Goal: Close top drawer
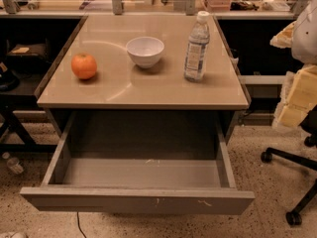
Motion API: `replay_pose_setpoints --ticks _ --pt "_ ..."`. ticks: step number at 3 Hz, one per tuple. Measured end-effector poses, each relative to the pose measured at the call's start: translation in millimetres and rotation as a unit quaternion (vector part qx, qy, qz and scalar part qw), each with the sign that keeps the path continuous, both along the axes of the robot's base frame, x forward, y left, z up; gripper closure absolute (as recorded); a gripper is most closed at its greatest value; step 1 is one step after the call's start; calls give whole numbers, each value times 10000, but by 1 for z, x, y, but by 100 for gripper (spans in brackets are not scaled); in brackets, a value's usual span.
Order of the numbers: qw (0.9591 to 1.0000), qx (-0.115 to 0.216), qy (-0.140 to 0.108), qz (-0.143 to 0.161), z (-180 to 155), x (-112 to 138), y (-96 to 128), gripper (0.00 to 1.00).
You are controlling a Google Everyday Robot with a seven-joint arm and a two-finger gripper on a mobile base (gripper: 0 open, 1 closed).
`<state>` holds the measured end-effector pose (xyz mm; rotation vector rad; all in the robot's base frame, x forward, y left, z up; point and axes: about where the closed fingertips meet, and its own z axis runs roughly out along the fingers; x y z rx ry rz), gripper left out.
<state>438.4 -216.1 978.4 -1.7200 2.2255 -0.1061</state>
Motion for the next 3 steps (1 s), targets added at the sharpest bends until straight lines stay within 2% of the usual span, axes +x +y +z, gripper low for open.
replay_pose_setpoints --ticks 1,2,3 --pt "10000 0 0 0 0 0 0 0" --pt "10000 0 0 0 0 0 0 18" --pt "10000 0 0 0 0 0 0 41"
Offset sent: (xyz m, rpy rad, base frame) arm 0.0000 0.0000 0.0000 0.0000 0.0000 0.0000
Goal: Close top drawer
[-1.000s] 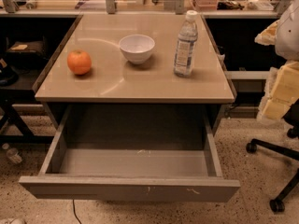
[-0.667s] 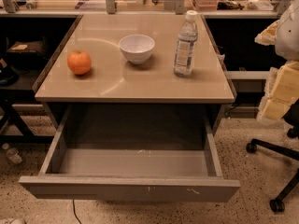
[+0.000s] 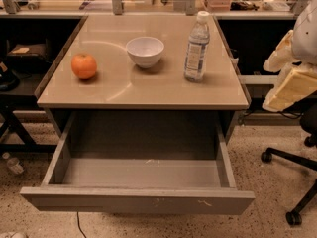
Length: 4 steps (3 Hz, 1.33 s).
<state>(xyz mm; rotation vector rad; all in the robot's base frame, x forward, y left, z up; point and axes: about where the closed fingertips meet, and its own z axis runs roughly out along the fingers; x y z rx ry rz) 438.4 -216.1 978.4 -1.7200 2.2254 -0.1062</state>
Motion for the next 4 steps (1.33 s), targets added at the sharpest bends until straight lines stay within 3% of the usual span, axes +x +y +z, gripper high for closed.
replay_pose_setpoints --ticks 2,3,4 --pt "10000 0 0 0 0 0 0 88" --pt "9997 -196 66 -93 -5 -21 -4 100" --pt "9991 -289 270 -175 -29 -61 -3 100"
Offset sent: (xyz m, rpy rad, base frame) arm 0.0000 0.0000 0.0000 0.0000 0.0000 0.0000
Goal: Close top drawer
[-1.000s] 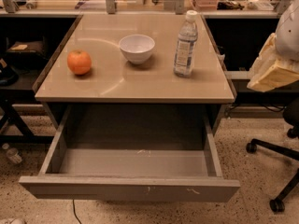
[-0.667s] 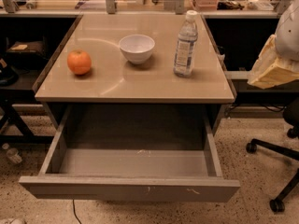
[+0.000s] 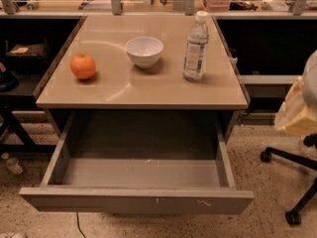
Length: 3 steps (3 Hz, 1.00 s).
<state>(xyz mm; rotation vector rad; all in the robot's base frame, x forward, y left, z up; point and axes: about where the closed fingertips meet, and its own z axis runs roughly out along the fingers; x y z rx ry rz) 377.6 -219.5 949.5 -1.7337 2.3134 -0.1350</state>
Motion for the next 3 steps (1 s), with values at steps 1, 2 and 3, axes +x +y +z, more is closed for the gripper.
replay_pose_setpoints --ticks 1,2,3 --pt "9988 -65 492 51 -41 -42 5 100" --pt "9934 -28 1138 155 -92 -69 14 100" --pt "9924 -48 1218 153 -99 -73 13 100"
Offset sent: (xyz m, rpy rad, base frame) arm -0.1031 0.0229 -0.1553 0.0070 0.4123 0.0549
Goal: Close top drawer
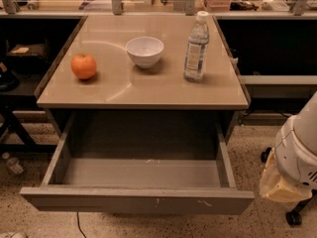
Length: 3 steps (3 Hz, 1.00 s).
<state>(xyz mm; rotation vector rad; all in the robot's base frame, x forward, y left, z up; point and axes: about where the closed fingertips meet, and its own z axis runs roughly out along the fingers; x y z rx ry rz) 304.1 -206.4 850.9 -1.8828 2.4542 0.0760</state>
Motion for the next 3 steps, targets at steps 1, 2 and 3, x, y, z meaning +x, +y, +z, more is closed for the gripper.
replay_pose_setpoints --ticks 1,2,3 --pt "9997 156 174 25 -14 -10 7 100" --pt "9972 448 580 -147 -61 -24 28 100" --pt "9941 672 824 -206 -105 -23 49 100"
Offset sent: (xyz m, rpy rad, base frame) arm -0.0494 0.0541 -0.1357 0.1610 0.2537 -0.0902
